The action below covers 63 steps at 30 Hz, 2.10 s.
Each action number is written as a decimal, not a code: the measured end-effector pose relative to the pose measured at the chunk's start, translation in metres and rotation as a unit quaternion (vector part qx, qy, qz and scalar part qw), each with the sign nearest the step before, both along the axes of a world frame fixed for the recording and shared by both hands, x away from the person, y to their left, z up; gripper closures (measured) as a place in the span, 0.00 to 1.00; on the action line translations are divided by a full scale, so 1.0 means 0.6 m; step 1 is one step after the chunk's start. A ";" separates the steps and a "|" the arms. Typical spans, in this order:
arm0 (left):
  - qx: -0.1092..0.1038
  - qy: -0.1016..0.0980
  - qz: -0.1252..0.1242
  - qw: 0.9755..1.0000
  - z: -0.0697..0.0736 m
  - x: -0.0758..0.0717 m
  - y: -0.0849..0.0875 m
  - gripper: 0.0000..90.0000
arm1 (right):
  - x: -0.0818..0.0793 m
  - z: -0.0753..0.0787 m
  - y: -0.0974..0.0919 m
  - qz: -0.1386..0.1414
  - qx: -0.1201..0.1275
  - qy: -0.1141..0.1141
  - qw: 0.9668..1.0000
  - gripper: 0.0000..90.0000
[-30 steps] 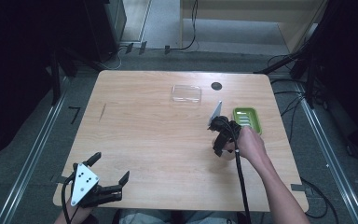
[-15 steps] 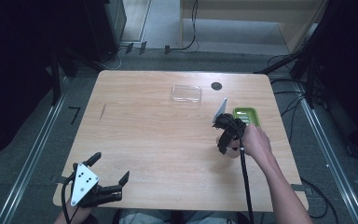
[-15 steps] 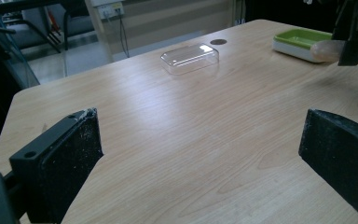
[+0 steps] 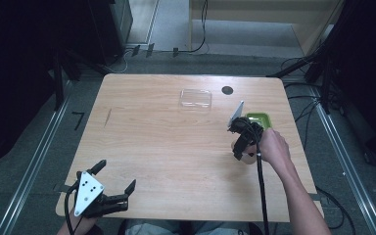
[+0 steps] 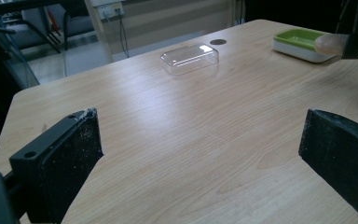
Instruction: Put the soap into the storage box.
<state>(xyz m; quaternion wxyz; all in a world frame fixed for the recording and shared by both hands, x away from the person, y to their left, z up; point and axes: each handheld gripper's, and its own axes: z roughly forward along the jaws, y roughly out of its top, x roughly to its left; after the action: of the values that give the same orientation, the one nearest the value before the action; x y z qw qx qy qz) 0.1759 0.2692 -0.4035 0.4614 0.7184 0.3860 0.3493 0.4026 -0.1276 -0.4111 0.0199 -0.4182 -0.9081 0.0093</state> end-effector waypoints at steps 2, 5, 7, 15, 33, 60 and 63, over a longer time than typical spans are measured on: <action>0.000 0.000 0.000 1.000 0.000 0.000 0.000 0.00 | 0.001 0.001 -0.003 -0.001 0.001 0.000 1.000 0.37; 0.000 0.000 0.000 1.000 0.000 0.000 0.000 0.00 | 0.001 0.004 -0.009 -0.006 0.002 -0.002 1.000 0.37; 0.000 0.000 0.000 1.000 0.000 0.000 0.000 0.00 | 0.003 0.007 -0.013 -0.008 0.001 -0.002 1.000 0.37; 0.000 -0.001 0.000 1.000 0.000 -0.001 -0.001 0.00 | 0.007 0.013 -0.029 -0.019 0.003 -0.005 1.000 0.37; 0.001 -0.001 0.000 1.000 0.000 0.000 -0.001 0.00 | 0.022 0.020 -0.058 -0.040 0.007 -0.006 0.999 0.37; 0.004 0.000 -0.001 1.000 -0.001 0.001 -0.002 0.00 | 0.050 0.027 -0.096 -0.071 0.015 -0.014 0.997 0.37; 0.003 0.000 -0.001 1.000 -0.001 0.001 -0.003 0.00 | 0.054 0.027 -0.099 -0.073 0.015 -0.014 0.997 0.37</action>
<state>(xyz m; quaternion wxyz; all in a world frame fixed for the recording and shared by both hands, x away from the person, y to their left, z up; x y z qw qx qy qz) 0.1767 0.2677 -0.4040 0.4594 0.7201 0.3845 0.3501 0.4349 -0.1872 -0.3951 0.0137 -0.4835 -0.8752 -0.0114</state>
